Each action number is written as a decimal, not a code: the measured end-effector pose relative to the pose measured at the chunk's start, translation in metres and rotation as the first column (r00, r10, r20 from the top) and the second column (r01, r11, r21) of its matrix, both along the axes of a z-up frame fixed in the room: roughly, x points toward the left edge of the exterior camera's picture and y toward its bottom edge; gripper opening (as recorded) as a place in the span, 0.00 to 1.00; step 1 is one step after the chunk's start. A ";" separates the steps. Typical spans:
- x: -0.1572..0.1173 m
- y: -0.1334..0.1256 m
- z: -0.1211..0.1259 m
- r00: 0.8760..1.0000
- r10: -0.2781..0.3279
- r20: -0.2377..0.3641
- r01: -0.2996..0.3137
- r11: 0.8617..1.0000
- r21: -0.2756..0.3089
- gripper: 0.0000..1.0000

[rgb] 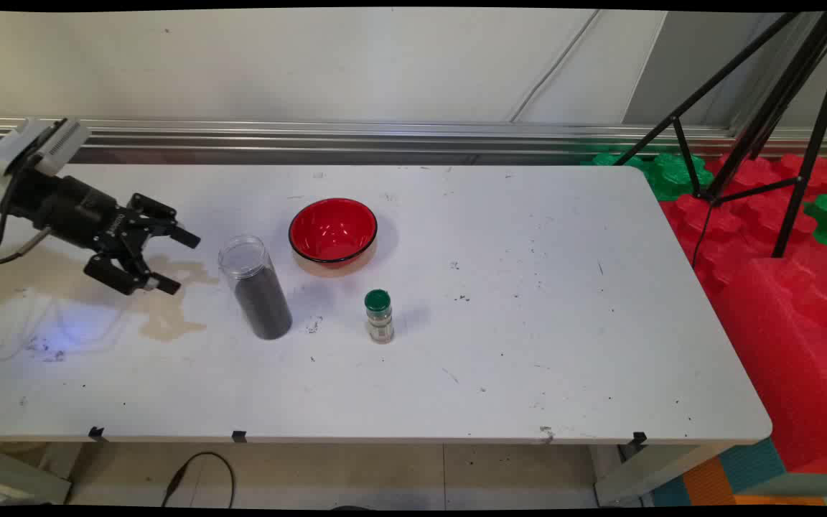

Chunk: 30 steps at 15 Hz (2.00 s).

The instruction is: Pick up the black seasoning powder from the table

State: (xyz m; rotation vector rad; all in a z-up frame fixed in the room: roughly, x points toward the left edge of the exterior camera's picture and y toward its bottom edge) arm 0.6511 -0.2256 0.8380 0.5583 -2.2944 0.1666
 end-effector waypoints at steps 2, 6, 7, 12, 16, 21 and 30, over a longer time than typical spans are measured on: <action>-0.008 -0.005 -0.003 1.000 -0.012 -0.010 0.012 1.000 -0.011 1.00; -0.018 -0.010 -0.012 0.999 -0.026 -0.030 0.024 0.999 -0.036 1.00; -0.020 -0.012 -0.015 0.999 -0.029 -0.036 0.027 0.999 -0.042 1.00; -0.029 -0.016 -0.027 0.997 -0.049 -0.066 0.045 0.996 -0.073 1.00; -0.038 -0.021 -0.041 0.992 -0.074 -0.101 0.063 0.992 -0.105 1.00; -0.047 -0.026 -0.058 0.984 -0.109 -0.140 0.089 0.986 -0.139 1.00; -0.059 -0.032 -0.081 0.971 -0.137 -0.196 0.102 0.979 -0.178 1.00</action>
